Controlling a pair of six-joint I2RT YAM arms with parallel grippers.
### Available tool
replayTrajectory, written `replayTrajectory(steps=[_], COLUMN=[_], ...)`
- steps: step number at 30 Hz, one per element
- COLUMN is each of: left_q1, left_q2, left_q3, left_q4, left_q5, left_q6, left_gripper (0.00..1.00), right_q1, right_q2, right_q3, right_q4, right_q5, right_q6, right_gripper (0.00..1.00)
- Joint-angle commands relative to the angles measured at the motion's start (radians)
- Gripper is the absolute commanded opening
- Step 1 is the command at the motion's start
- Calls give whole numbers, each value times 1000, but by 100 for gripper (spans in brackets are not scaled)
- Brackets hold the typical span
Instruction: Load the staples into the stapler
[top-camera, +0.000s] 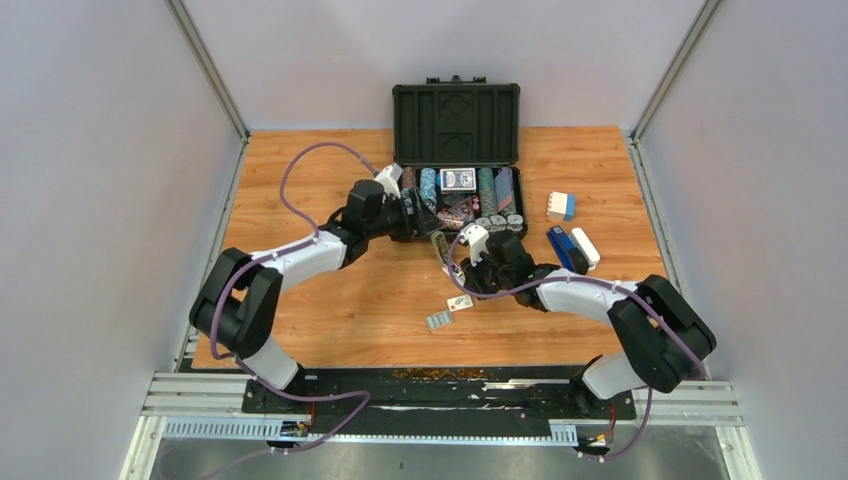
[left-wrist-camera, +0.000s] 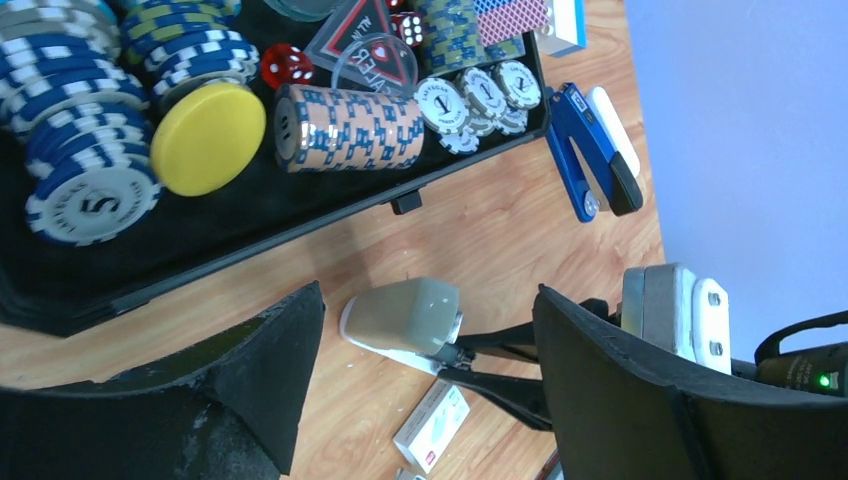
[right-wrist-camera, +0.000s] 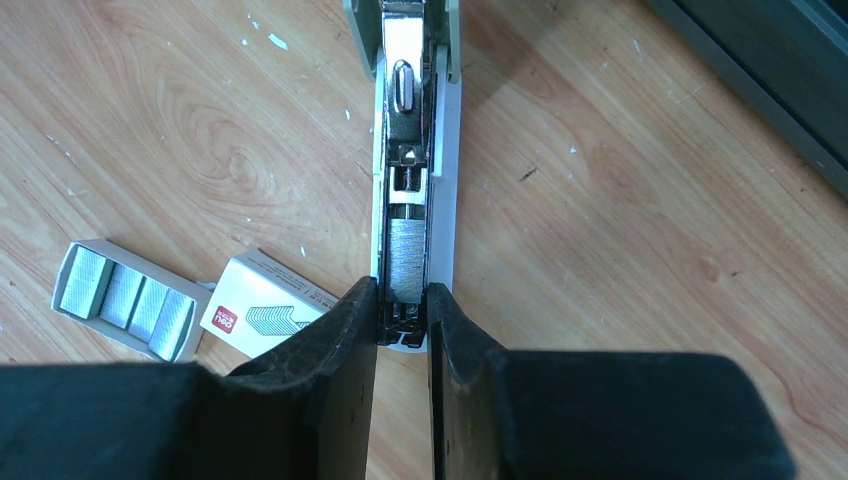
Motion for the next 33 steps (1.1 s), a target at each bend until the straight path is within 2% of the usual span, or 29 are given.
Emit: replayTrajectory(steps=[1,5,10,13,20,33], left_q1=[-29,-48,-64,-82,-182,-397], left_q2=[47,82,90,84,62,15], left_q3=[45,38,16,18,23,-45], left_q4=[41,26,25,13,-57,-11], left_q5=[5,-10,-40,-50,-136,-290], left_q6=[-4,-1,-1,16,75,31], left_gripper=[81,72,54,46,44,46], right_q1=[9,10,9,10,9,12], right_q2=[10,11,5,4,-10,-56], right_q3=[-14,-20,-28,-31,-47,-110], right_q4=[77,90,106,111,139,250], right_q5=[-48,-48,-51,-51,-43,6], right_q6=[-4,-4,-1,-1,6,38], right_gripper=[10,10,10,10,10,12])
